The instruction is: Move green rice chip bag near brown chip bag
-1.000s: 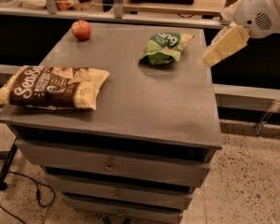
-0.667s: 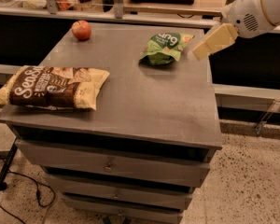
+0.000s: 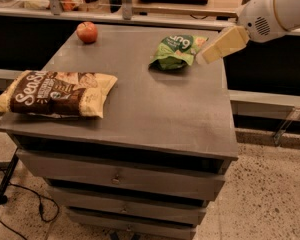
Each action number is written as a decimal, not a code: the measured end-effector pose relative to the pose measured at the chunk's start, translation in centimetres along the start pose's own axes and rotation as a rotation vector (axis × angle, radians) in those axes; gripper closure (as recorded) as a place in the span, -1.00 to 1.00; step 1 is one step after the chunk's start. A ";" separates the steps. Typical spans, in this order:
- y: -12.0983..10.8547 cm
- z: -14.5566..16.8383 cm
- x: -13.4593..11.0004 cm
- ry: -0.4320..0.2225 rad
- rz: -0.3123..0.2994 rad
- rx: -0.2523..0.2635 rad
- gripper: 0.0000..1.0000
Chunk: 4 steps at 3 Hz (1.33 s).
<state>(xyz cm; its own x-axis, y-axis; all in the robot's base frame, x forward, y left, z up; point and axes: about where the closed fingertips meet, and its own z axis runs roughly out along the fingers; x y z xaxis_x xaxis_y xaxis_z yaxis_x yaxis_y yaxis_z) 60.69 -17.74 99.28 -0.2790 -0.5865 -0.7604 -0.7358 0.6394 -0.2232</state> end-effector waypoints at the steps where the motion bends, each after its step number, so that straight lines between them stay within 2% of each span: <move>1: 0.1 3.4 1.0 0.001 0.033 -0.013 -1.00; 2: -0.1 6.7 1.4 -0.013 0.025 -0.040 -1.00; 3: 0.0 10.0 1.2 -0.029 -0.007 -0.079 -1.00; 4: -0.5 12.8 1.3 -0.046 -0.041 -0.096 -1.00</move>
Offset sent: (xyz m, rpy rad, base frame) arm 0.0661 0.0370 -0.0779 0.0475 0.0241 0.0548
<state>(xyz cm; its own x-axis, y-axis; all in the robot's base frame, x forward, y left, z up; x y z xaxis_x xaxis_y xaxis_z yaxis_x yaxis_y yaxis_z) 68.61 -12.45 90.60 -0.2206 -0.5863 -0.7794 -0.8022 0.5636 -0.1969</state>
